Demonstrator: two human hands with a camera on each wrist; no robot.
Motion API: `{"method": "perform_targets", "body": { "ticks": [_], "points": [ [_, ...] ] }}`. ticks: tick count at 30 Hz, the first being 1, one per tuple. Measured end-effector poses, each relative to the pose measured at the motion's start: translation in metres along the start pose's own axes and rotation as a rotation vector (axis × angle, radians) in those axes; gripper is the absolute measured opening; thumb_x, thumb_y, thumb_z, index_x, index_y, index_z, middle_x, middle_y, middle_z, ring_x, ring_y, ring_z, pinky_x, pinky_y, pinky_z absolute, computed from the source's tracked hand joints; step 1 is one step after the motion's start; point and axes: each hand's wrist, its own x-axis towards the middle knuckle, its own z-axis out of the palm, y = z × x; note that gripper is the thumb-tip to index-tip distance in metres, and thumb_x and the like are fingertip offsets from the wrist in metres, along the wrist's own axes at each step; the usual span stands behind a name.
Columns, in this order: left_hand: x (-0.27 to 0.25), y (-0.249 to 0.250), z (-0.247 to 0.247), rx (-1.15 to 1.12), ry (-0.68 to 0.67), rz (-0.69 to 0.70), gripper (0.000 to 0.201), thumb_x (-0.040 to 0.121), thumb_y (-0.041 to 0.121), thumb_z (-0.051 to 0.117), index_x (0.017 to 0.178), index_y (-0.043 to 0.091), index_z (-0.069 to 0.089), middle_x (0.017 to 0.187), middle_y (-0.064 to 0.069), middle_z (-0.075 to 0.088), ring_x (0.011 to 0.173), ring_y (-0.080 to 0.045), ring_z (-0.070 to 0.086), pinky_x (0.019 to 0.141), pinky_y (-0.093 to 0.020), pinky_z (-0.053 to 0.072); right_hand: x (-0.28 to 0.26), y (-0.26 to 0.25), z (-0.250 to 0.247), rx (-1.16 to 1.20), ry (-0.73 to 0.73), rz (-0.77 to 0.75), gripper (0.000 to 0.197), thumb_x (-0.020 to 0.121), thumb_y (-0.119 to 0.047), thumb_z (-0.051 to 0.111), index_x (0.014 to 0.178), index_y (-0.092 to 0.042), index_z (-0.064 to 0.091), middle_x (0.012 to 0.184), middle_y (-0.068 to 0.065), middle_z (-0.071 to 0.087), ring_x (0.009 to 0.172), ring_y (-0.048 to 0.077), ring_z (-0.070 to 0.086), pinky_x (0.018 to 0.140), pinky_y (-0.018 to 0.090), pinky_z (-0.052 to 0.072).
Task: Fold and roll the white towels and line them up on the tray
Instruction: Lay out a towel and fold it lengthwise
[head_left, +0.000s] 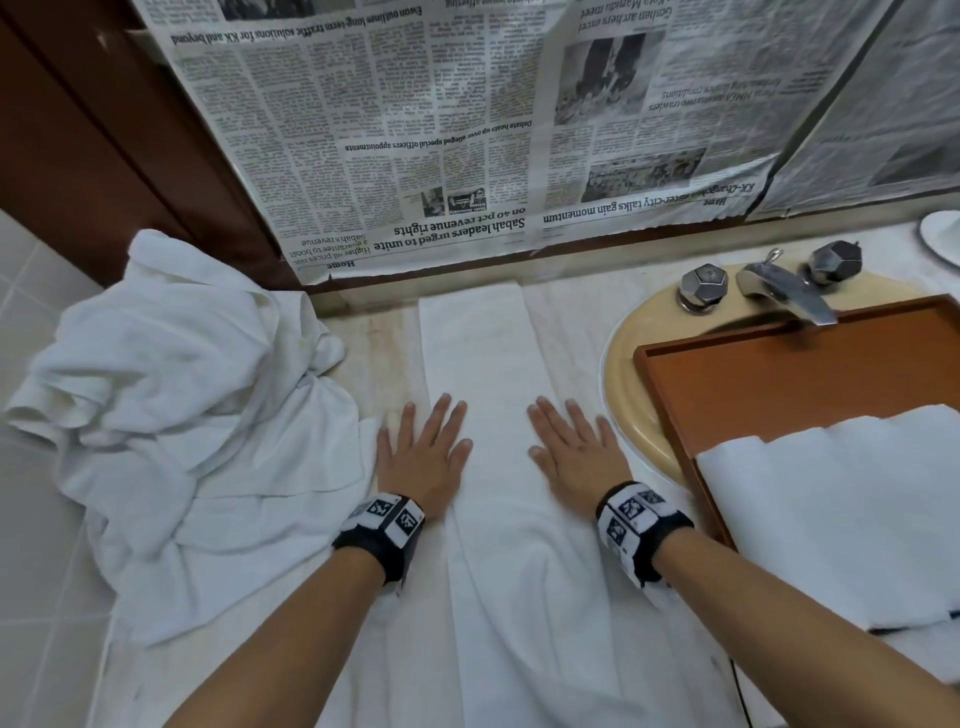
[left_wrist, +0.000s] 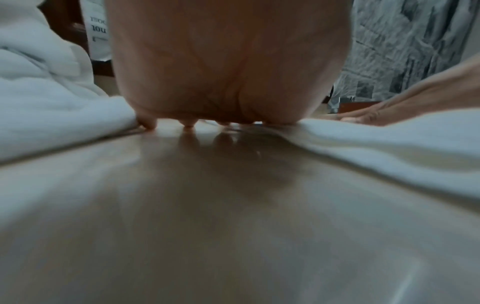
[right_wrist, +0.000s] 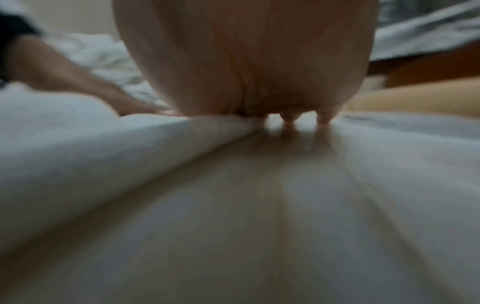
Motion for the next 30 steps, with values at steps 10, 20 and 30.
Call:
{"method": "perform_targets", "body": {
  "ticks": [10,20,30],
  "points": [
    [-0.066,0.010,0.019,0.015,-0.070,0.073,0.074,0.083,0.065,-0.012,0.154,0.044,-0.012,0.157,0.028,-0.025,0.151,-0.020,-0.019,0.119,-0.057,-0.003,-0.052,-0.030,0.019,0.020,-0.008,-0.110,0.077,0.084,-0.050,-0.015,0.157,-0.026,-0.004,0.161,-0.014,-0.016,0.151,0.015,-0.011,0.120,0.044,-0.002],
    [0.016,0.018,-0.007,0.029,-0.098,-0.036,0.064,0.098,0.065,0.006,0.153,0.043,-0.019,0.158,0.027,-0.025,0.150,-0.026,-0.022,0.116,-0.062,-0.014,0.041,-0.012,-0.017,0.007,0.043,-0.032,0.055,0.107,-0.029,0.017,0.158,-0.021,-0.003,0.164,-0.009,-0.011,0.151,0.015,-0.007,0.122,0.045,0.005],
    [-0.041,0.019,-0.001,-0.218,0.088,0.057,0.065,0.101,0.047,0.042,0.157,0.035,0.013,0.165,0.015,0.006,0.152,-0.022,0.005,0.119,-0.052,0.013,-0.108,-0.031,-0.001,0.203,0.010,-0.074,0.052,0.087,-0.065,0.051,0.122,-0.026,0.054,0.120,-0.007,0.049,0.112,0.016,0.047,0.089,0.033,0.042]
  ]
}}
